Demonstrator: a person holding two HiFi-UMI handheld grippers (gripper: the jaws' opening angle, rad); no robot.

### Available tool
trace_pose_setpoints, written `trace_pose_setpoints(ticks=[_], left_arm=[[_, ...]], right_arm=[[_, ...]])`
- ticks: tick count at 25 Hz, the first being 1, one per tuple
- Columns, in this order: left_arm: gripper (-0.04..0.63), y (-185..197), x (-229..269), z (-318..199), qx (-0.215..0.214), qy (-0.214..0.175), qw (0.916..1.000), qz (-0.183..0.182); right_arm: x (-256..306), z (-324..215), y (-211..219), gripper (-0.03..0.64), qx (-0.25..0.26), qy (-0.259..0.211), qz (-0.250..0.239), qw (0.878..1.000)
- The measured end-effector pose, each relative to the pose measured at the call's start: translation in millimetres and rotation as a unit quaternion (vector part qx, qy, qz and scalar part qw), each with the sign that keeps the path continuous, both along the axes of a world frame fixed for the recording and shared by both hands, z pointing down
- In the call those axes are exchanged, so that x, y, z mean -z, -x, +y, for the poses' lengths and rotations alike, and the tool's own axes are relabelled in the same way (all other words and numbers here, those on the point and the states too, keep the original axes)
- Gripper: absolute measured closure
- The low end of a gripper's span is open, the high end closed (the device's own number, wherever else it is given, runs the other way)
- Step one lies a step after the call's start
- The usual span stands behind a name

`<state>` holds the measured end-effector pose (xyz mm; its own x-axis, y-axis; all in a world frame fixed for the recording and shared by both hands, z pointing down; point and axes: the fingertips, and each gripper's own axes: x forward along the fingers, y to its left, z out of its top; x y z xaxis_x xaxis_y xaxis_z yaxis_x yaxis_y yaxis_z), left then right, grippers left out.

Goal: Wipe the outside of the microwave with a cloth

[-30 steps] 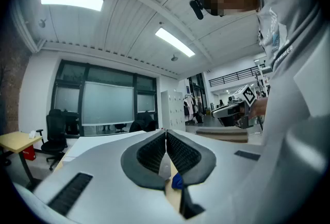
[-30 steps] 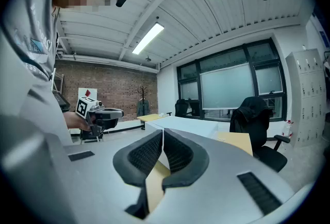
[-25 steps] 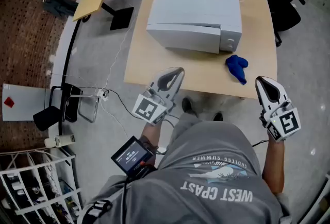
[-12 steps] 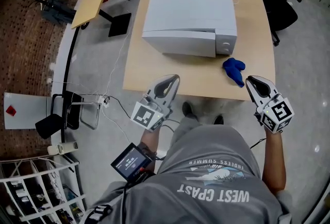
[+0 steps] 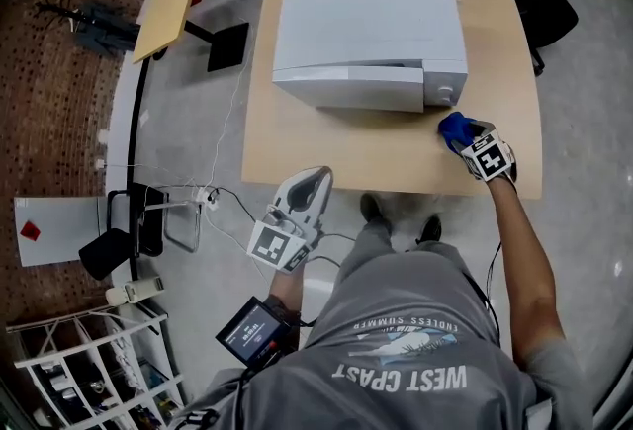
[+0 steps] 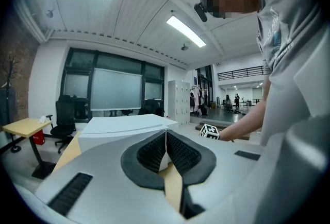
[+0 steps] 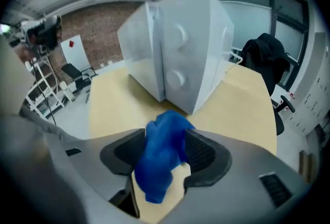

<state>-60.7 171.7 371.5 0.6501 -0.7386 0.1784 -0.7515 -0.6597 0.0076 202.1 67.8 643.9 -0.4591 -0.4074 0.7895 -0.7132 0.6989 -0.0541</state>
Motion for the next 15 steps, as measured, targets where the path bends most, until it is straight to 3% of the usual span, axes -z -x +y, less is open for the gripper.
trace_pose_setpoints(ticks=[2,3,4,6,8,10,12,15], left_arm=[[0.572,14,-7,-7,0.002,0.008,1.0000,0.001],[0.572,20,-10,-11,0.001,0.010,0.9999,0.003],[0.572,26,-12,-16,-0.001,0.012,0.9999,0.006],[0.572,37,-17,-25,-0.007,0.015,0.9998,0.012],[0.572,48,-22,-38,-0.016,0.017,0.9996,0.018],[0.572,62,-25,-53,-0.022,0.018,0.9993,0.026],[0.572,77,-28,-69,-0.026,0.018,0.9989,0.035],[0.572,97,-31,-86,-0.033,0.019,0.9982,0.046]], right_arm=[[-35,-4,-2,0.388,-0.002,0.028,0.037,0.999],[-46,-3,-3,0.478,-0.013,0.042,0.035,0.998],[-50,-1,-4,0.555,-0.034,0.054,0.022,0.998],[-39,2,-7,0.561,-0.093,0.048,-0.019,0.994],[11,0,-7,0.561,-0.153,-0.011,-0.071,0.986],[90,-5,10,0.561,-0.182,-0.103,-0.120,0.971],[159,-12,45,0.561,-0.167,-0.186,-0.149,0.957],[200,-37,106,0.561,-0.146,-0.252,-0.170,0.941]])
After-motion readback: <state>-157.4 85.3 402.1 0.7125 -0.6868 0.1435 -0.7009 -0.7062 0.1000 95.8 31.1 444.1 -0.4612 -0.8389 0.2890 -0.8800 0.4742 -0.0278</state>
